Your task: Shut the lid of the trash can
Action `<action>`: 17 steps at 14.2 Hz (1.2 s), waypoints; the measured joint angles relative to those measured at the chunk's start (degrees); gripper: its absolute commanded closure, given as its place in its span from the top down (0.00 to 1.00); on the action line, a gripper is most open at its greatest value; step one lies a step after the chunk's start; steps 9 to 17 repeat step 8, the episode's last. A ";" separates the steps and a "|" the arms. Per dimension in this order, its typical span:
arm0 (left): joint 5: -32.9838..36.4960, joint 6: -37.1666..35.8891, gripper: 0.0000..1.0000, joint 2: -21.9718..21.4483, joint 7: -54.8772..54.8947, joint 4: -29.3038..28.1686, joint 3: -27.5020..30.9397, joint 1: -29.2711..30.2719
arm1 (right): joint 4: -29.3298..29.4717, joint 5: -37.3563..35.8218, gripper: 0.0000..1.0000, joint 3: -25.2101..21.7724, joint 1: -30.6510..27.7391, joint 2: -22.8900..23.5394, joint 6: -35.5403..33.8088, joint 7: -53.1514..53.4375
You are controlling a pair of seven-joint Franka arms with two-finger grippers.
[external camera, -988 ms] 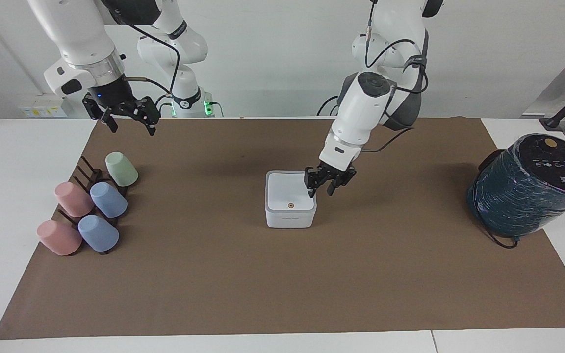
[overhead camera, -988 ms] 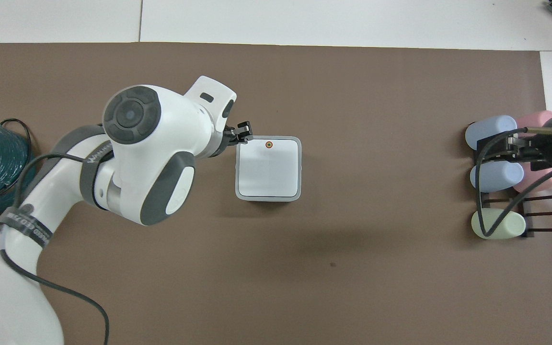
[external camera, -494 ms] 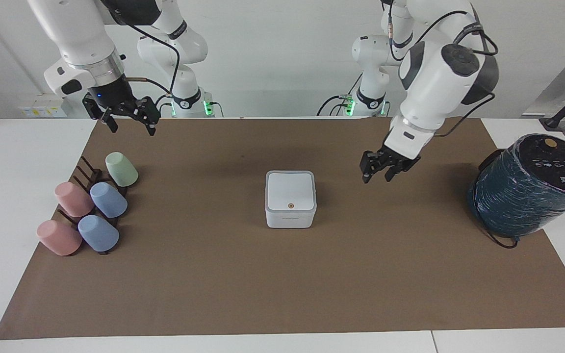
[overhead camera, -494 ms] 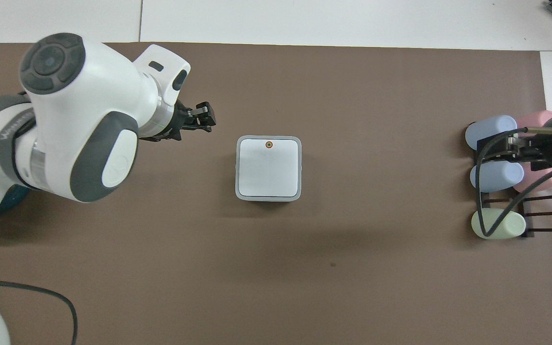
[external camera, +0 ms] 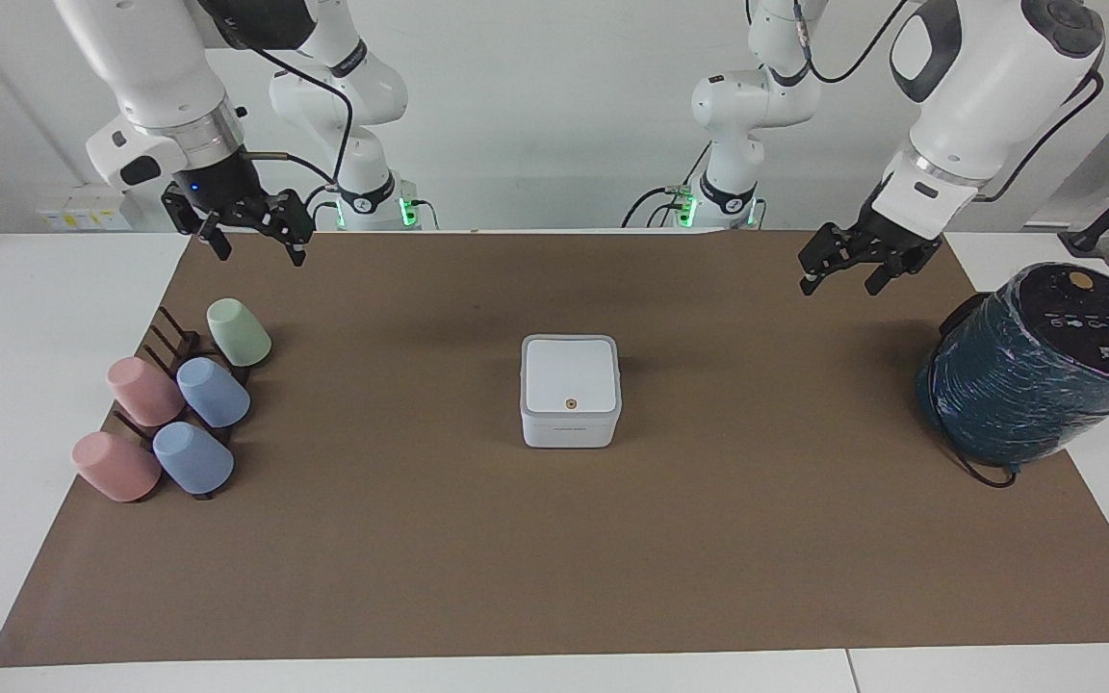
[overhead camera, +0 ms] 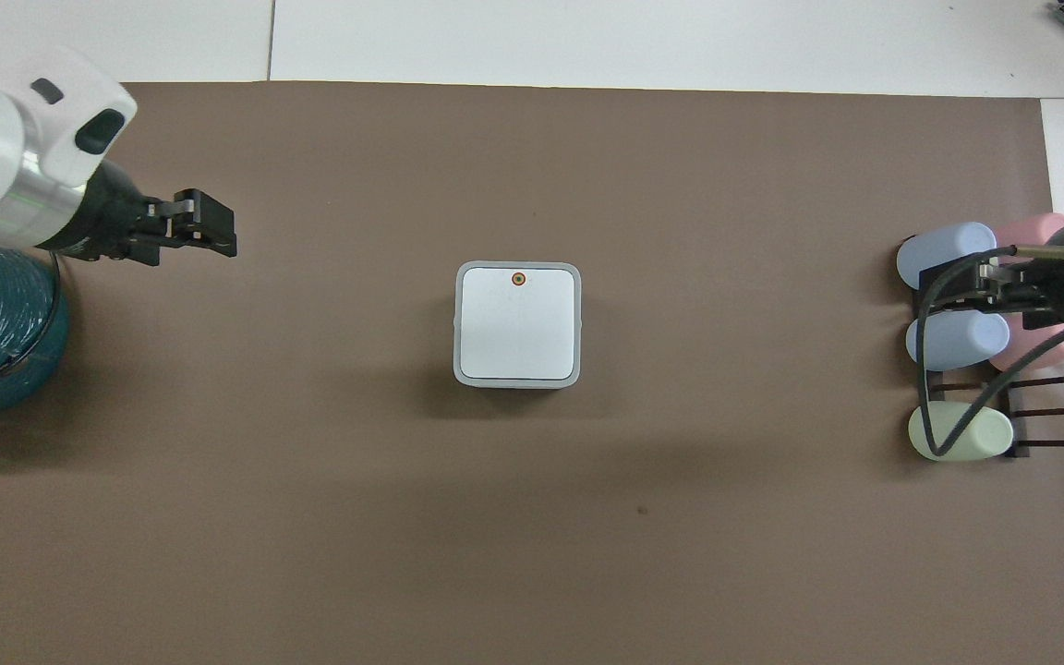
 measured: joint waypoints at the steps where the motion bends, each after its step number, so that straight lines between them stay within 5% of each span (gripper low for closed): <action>1: 0.67 -0.38 1.00 -0.08 0.09 0.00 0.06 0.21 | 0.00 0.00 1.00 0.00 0.00 0.00 0.00 0.00; 17: 5.95 -0.67 1.00 -1.16 0.44 0.00 -0.03 0.27 | 0.00 0.00 1.00 0.00 0.00 0.00 0.00 0.00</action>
